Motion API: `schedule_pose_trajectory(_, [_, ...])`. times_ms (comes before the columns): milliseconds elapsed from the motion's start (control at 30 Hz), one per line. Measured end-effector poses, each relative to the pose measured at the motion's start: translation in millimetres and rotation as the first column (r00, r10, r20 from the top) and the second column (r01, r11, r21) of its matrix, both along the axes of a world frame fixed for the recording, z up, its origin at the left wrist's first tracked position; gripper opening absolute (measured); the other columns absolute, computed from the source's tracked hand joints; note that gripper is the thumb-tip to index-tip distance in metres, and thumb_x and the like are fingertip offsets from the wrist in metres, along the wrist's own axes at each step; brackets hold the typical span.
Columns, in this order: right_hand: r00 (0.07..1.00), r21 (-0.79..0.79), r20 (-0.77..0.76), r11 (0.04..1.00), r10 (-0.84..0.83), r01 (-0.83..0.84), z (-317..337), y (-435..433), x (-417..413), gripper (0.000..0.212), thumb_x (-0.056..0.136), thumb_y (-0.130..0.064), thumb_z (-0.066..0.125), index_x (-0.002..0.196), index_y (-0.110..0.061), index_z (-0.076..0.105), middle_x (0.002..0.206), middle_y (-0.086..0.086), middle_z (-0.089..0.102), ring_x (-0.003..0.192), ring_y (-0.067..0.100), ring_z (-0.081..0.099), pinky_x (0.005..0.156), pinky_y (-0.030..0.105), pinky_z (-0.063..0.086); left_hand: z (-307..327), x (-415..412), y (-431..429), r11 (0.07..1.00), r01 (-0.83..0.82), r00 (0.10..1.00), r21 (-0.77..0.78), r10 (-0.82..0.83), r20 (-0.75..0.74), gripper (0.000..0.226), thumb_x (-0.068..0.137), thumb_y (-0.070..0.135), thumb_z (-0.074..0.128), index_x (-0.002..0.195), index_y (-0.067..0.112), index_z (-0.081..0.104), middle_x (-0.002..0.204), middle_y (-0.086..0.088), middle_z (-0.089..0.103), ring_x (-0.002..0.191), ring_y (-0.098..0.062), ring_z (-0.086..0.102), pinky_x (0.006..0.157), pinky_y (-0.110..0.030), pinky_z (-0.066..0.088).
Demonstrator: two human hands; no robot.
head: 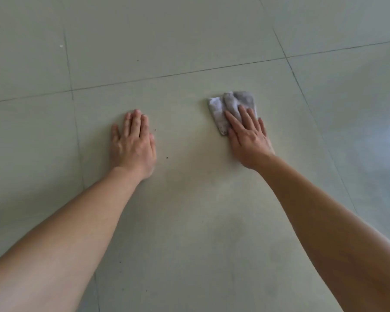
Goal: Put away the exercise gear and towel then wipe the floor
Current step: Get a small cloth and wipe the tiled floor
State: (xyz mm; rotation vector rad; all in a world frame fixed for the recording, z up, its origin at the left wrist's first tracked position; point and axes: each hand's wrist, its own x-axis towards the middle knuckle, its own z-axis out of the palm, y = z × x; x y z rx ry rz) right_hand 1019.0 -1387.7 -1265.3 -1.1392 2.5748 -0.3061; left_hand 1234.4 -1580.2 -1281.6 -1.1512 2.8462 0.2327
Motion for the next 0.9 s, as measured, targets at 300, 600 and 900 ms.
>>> schedule_pose_trajectory(300, [0.969,0.044,0.024,0.969,-0.244,0.243,-6.5,-16.0,112.5,0.056,0.106,-0.036,0.025,0.160,-0.032,0.011,0.168,0.006,-0.007,0.154,0.028,-0.013,0.124,0.045,-0.010,29.3,85.1,22.9,0.988,-0.141,0.985,0.070,0.133,0.108,0.055,0.103,0.036,0.034,0.153,0.013,0.029,0.163,-0.016,0.011,0.149,-0.032,0.013,0.116,-0.055,0.018])
schedule_pose_trajectory(600, [0.794,-0.062,0.020,0.793,0.608,-0.606,-1.7,-29.4,217.4,0.055,0.099,-0.026,0.040,0.154,-0.027,0.036,0.165,0.008,0.022,0.153,0.032,0.014,0.124,0.046,0.005,36.3,189.0,69.3,0.968,-0.248,0.967,0.036,0.245,0.067,0.047,0.088,0.025,0.041,0.127,0.005,0.058,0.136,-0.022,0.052,0.120,-0.042,0.050,0.089,-0.054,0.044])
schedule_pose_trajectory(900, [0.884,0.092,0.025,0.881,-0.467,0.463,13.8,-68.3,70.3,0.057,0.095,-0.028,0.039,0.153,-0.030,0.035,0.166,0.008,0.016,0.152,0.034,0.010,0.124,0.046,0.011,34.3,215.5,40.2,0.997,-0.076,0.997,0.008,0.076,0.028,0.060,0.069,0.000,0.065,0.128,0.012,0.063,0.132,-0.014,0.061,0.110,-0.039,0.057,0.077,-0.048,0.049])
